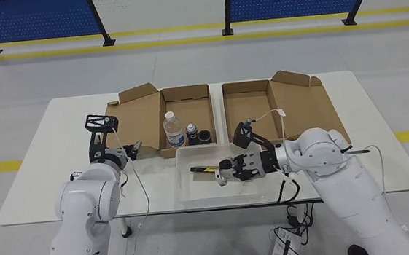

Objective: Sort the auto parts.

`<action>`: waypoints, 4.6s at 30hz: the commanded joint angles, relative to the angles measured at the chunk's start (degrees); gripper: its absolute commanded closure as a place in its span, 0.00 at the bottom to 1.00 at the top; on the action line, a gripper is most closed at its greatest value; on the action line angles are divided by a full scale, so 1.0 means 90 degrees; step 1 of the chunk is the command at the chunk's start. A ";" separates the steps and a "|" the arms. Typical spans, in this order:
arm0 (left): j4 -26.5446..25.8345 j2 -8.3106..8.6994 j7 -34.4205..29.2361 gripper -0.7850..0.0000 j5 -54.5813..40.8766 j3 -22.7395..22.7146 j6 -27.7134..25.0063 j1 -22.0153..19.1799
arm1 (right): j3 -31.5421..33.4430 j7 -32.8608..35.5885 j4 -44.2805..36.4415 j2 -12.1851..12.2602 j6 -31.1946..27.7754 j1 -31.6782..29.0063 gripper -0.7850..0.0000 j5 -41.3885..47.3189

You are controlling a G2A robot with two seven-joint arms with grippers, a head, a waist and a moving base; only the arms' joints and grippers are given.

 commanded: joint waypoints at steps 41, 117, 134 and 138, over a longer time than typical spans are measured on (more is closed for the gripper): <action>0.0000 0.0000 0.0000 0.00 0.0000 0.0000 0.0001 0.0000 | -0.0285 -0.0754 -0.0245 0.0723 0.1349 0.0250 1.00 -0.1269; 0.0000 0.0000 0.0000 0.00 0.0000 0.0000 0.0001 0.0000 | -0.3469 -0.0573 0.6910 -0.1308 0.2144 0.4705 0.59 -0.4340; 0.0000 0.0000 0.0000 0.00 0.0000 0.0000 0.0001 0.0000 | -0.1616 0.0974 0.1302 -0.0139 0.2312 0.3000 0.20 -0.5124; 0.0000 0.0000 0.0000 0.00 0.0000 0.0000 0.0001 0.0000 | -0.1261 0.1419 0.0097 0.0051 0.2104 0.2289 0.09 -0.5089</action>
